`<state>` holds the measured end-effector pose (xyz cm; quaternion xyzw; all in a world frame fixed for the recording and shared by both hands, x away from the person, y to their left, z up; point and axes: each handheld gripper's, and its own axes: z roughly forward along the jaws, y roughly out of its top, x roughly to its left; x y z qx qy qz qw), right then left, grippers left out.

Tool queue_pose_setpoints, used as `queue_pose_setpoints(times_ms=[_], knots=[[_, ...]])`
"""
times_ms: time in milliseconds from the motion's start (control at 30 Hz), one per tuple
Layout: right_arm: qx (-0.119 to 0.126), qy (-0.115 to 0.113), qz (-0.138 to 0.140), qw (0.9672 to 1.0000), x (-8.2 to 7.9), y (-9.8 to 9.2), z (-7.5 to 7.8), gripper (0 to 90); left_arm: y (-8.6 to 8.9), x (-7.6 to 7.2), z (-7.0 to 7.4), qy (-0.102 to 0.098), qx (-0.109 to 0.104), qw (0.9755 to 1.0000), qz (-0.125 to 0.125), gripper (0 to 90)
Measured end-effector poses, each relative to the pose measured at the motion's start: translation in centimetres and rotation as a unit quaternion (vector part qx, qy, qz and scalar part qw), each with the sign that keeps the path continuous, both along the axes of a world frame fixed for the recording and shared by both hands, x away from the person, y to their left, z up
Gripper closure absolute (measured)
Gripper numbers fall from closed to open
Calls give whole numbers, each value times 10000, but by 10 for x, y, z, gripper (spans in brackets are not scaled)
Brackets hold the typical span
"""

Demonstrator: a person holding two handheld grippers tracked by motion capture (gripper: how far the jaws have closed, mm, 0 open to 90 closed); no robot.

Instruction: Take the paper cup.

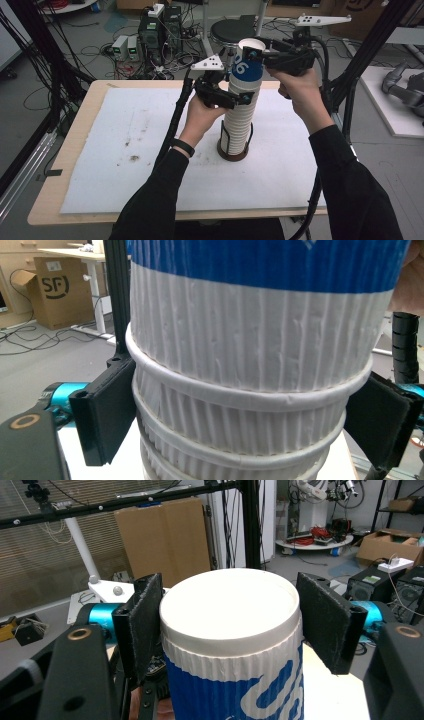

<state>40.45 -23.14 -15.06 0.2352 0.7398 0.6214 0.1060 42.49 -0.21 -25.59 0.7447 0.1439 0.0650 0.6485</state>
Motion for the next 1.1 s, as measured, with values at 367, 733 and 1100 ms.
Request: queue_pose_setpoints(times_ms=[367,733,1100], knots=[[147,-424,5,9990,-9,-1,24,317,-1,-1,1,-32,24,10000,15,114],[551,-1052,-60,9929,-28,-11,60,317,-1,-1,0,-33,24,10000,5,114],[702,-1274,92,9893,-54,-32,72,317,-1,-1,1,-30,33,10000,9,113]])
